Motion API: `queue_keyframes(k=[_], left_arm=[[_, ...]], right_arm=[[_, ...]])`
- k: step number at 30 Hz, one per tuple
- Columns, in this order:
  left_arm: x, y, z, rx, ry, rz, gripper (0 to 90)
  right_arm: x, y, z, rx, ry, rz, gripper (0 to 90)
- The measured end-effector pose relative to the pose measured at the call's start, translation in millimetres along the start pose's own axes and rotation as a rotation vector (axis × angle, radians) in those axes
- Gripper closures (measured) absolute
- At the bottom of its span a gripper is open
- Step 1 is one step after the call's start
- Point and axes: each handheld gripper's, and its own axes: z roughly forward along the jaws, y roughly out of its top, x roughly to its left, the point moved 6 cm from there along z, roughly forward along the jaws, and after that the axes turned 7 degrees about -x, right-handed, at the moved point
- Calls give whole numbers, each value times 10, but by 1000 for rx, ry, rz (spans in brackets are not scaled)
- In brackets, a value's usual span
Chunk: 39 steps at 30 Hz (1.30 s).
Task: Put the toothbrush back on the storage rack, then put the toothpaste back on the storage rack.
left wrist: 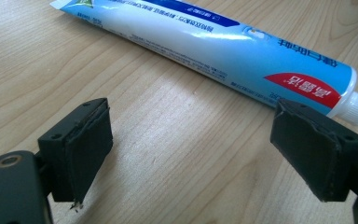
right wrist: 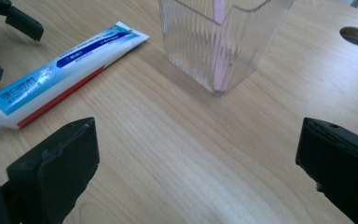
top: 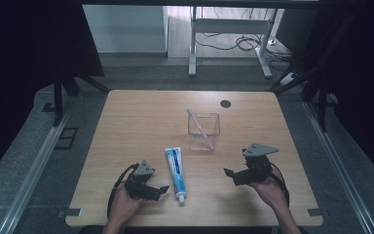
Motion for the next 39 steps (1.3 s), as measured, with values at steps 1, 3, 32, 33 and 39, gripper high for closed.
queue_keyframes(k=[1, 3, 32, 33, 39], left_arm=[[-1, -2, 0, 3, 3, -3, 129], [3, -9, -3, 12, 9, -6, 129], [9, 36, -41, 42, 66, -28, 147], [6, 40, -44, 44, 72, -33, 158], [-38, 72, -74, 41, 73, -17, 258]], right_arm=[[2, -23, -11, -2, 1, 3, 0], [11, -72, -25, -3, -2, 14, 0], [26, -701, -65, 37, -58, 23, 1], [22, -708, -65, 39, -60, 24, 2], [-13, -752, -54, 52, -65, 20, 2]])
